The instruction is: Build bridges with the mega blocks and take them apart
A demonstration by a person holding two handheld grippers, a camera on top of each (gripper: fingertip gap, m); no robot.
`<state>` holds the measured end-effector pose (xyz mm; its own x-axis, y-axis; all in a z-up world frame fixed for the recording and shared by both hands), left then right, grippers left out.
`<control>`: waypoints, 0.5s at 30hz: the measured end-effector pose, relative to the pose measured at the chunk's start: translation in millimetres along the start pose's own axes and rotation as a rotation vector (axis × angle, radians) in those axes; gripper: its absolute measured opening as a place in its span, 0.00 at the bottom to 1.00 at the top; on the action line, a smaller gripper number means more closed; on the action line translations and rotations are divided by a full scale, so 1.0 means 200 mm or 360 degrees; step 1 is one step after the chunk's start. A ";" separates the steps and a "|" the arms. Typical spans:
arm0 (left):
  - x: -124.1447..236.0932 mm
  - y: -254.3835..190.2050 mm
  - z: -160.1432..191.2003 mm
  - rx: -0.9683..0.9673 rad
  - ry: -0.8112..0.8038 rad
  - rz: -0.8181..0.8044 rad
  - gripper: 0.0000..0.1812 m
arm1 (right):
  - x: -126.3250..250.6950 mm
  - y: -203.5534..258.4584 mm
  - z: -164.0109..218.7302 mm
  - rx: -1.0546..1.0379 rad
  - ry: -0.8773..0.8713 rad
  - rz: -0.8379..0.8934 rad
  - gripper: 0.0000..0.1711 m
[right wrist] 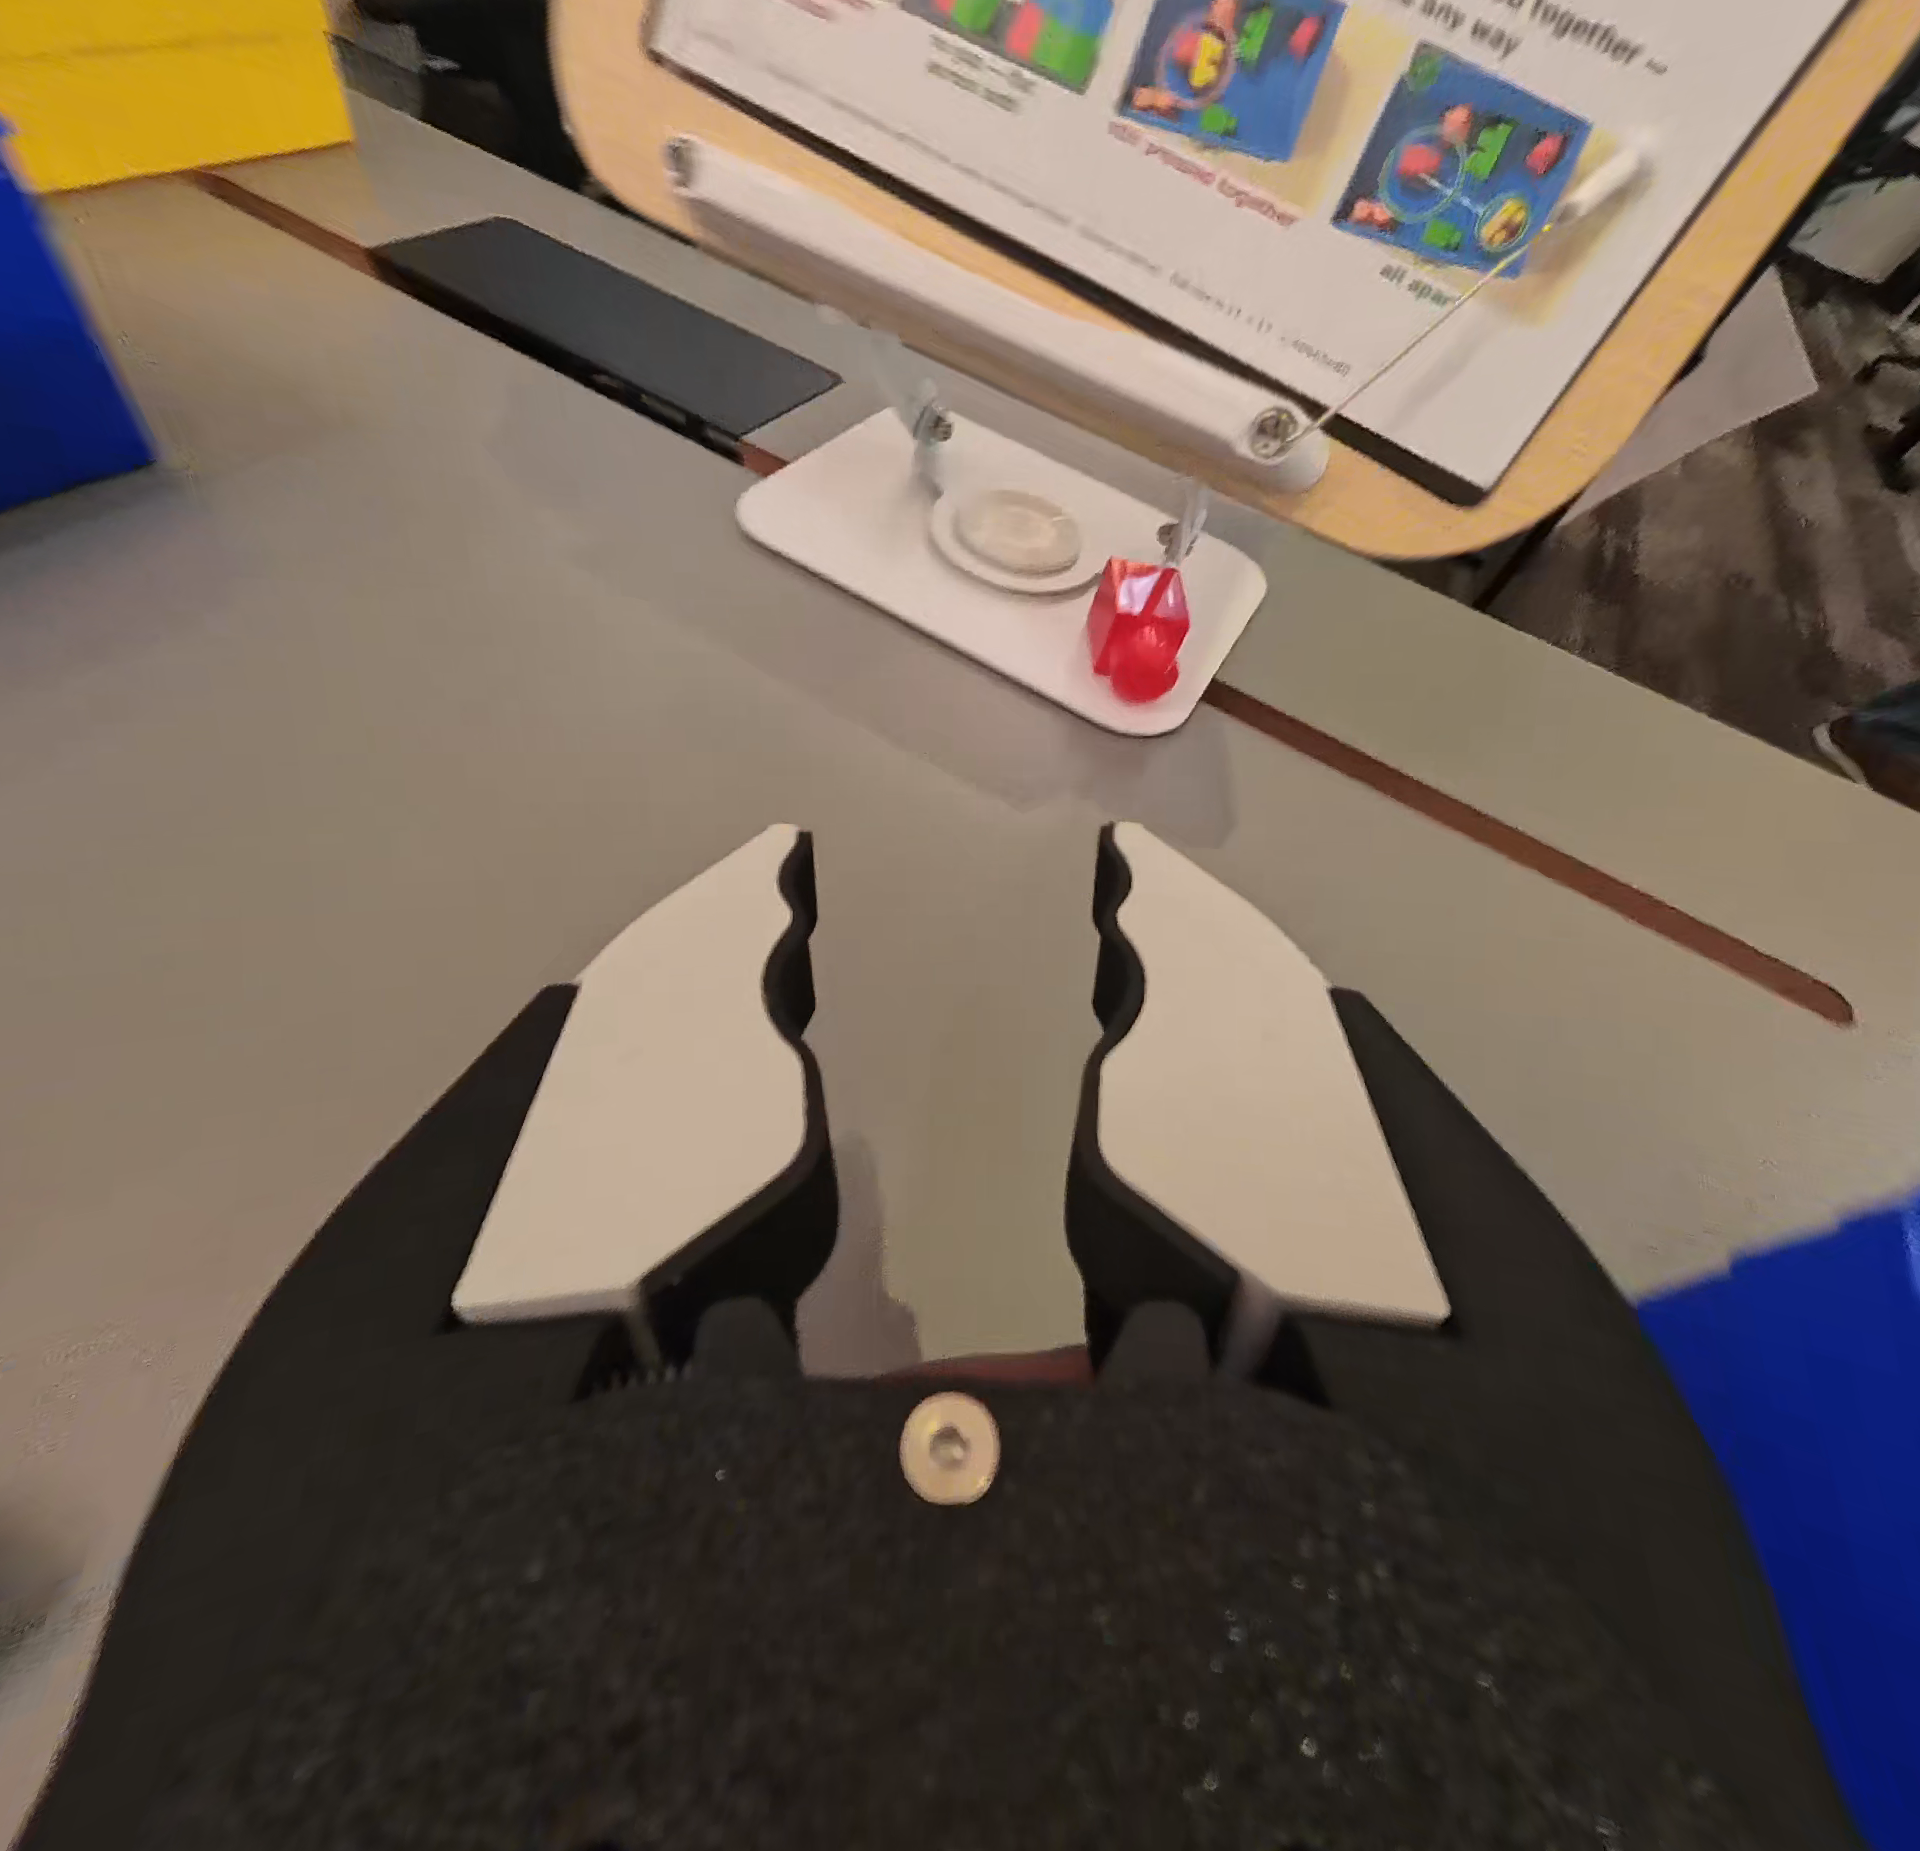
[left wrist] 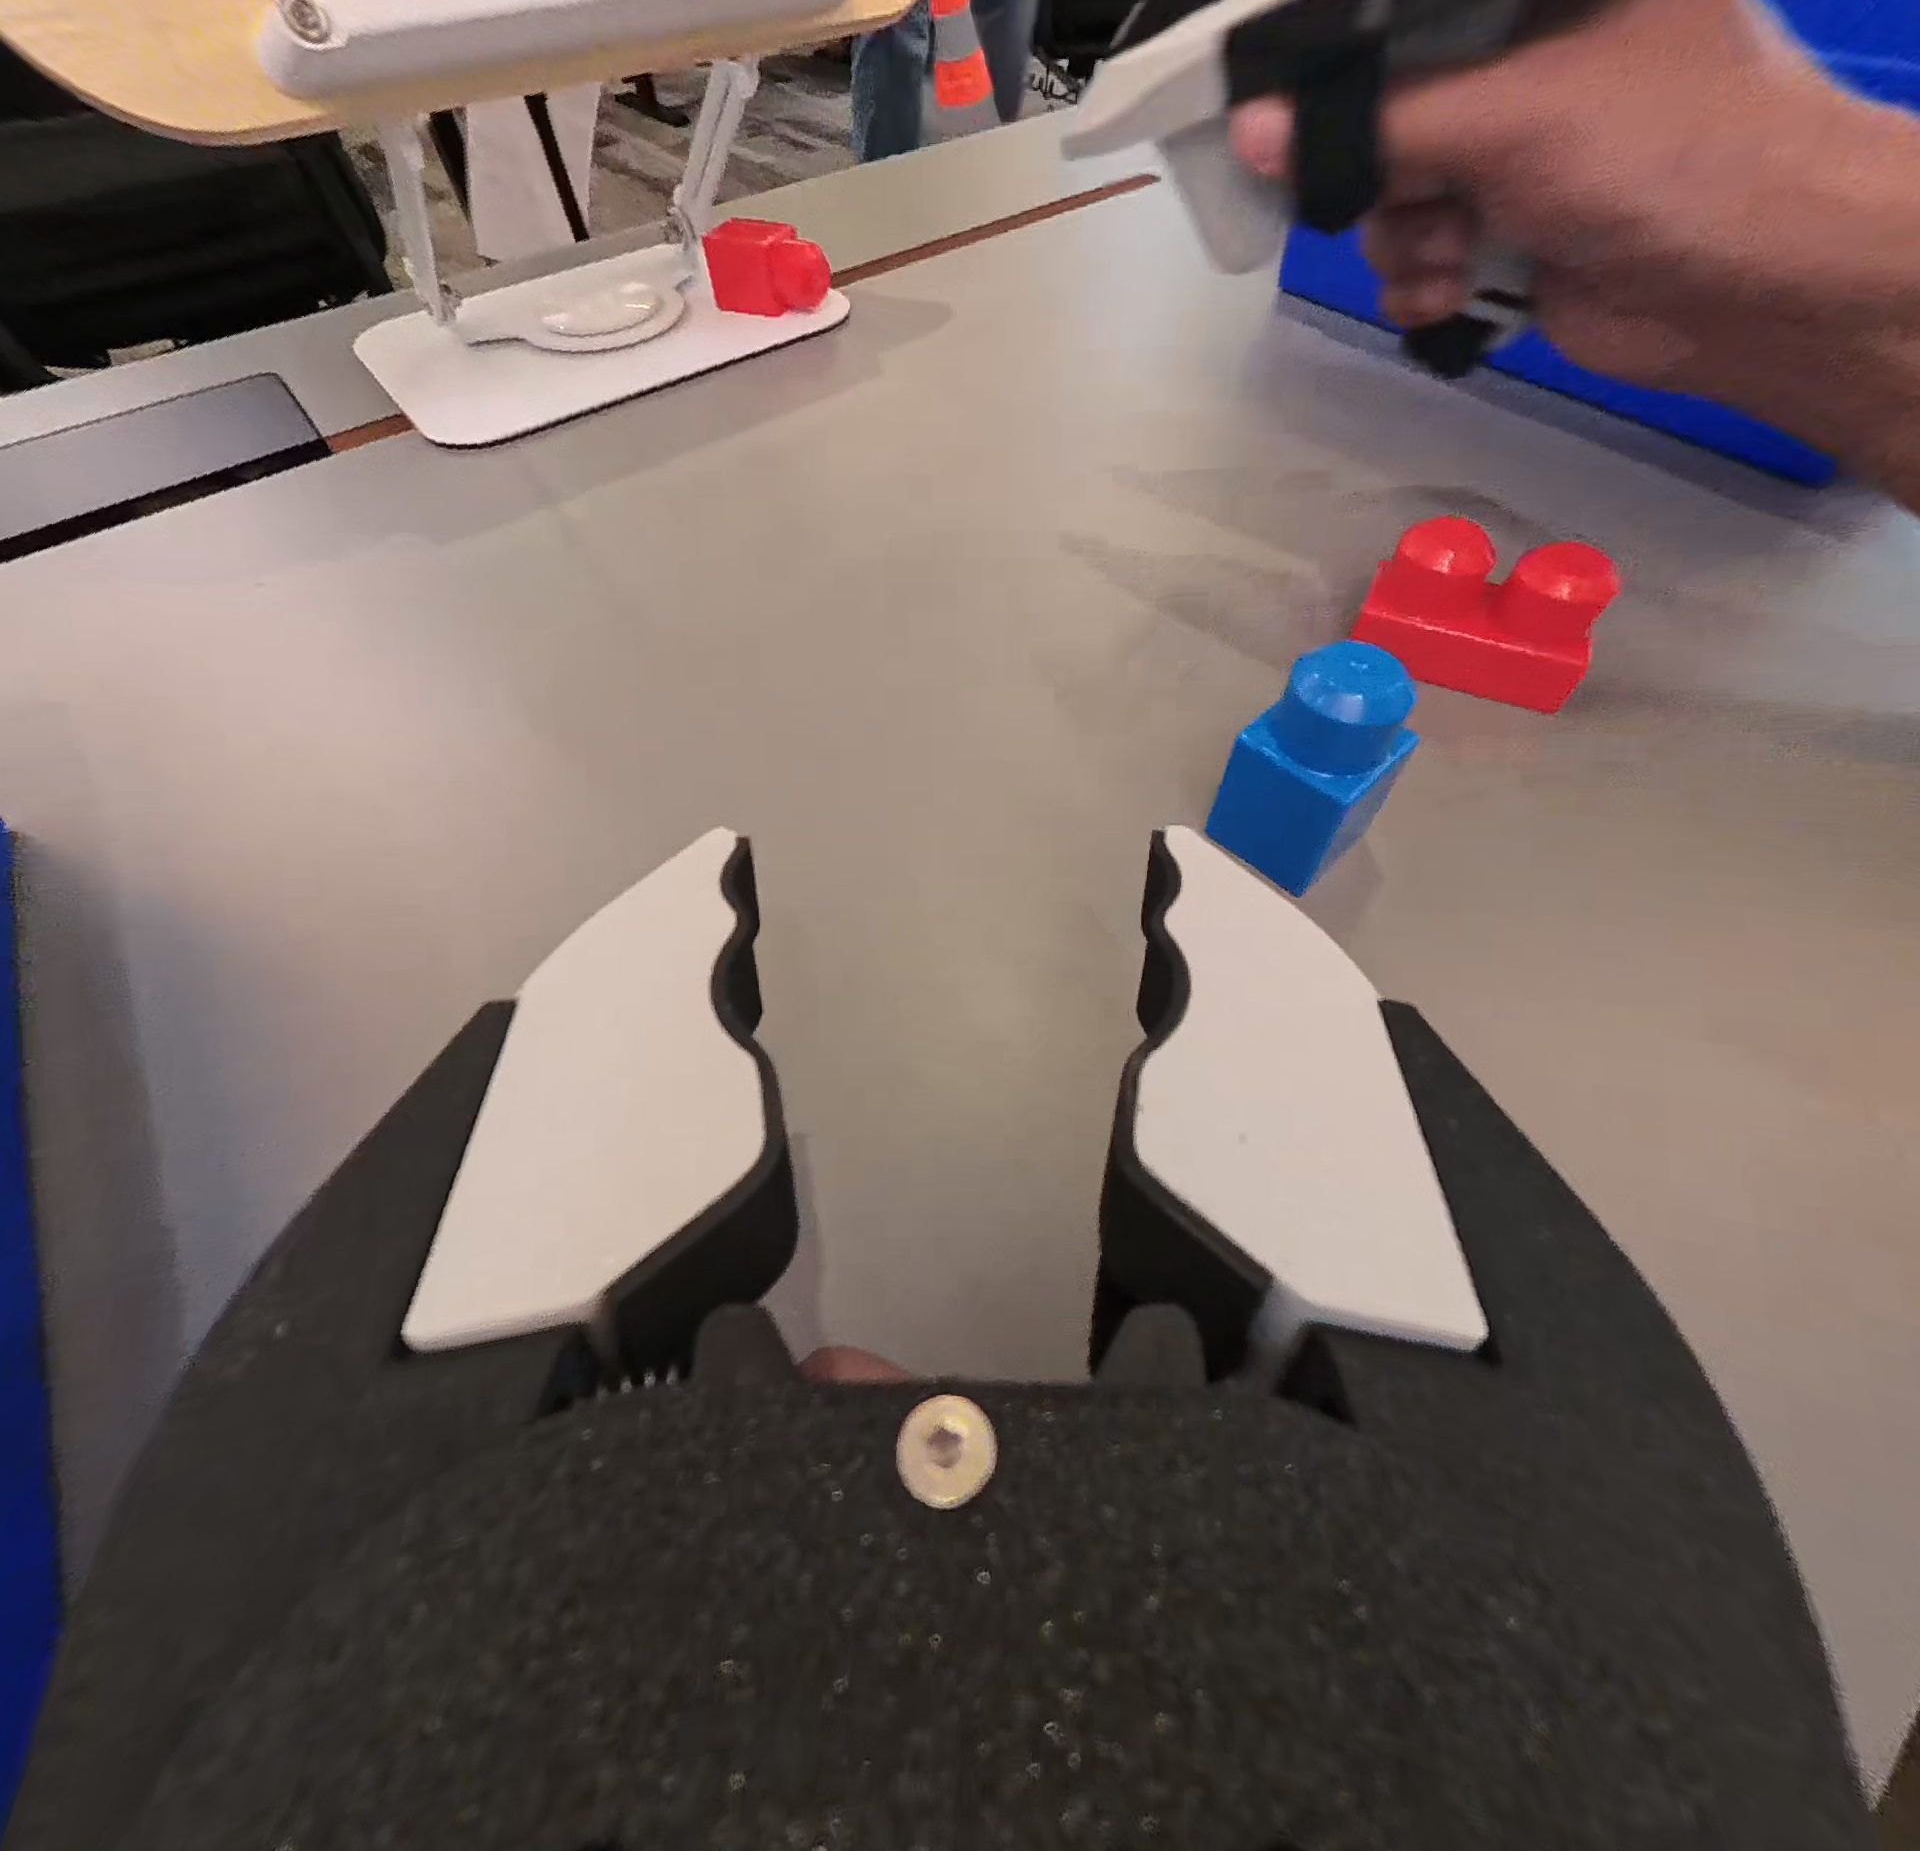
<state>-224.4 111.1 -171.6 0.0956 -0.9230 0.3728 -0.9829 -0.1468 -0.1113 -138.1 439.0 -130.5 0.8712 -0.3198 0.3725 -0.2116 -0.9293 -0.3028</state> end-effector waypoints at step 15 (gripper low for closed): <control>-0.02 0.02 -0.02 -0.0143 -0.0122 -0.0035 0.38 | -0.92 -0.33 0.01 -0.0130 0.0452 -0.0017 0.32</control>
<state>-228.5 116.1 -170.2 0.1254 -0.9448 0.3026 -0.9903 -0.1377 -0.0196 -283.6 558.8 -181.0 0.7171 -0.3381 0.6095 -0.2481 -0.9410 -0.2301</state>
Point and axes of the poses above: each gripper's, where its closed fingertips meet, x back along the fingers, z out of its underside, y = z × x across the jaws, the point moved 10 cm from there along x, back along the fingers, and after that the axes turned 9 degrees about x, right-handed, at the moved point
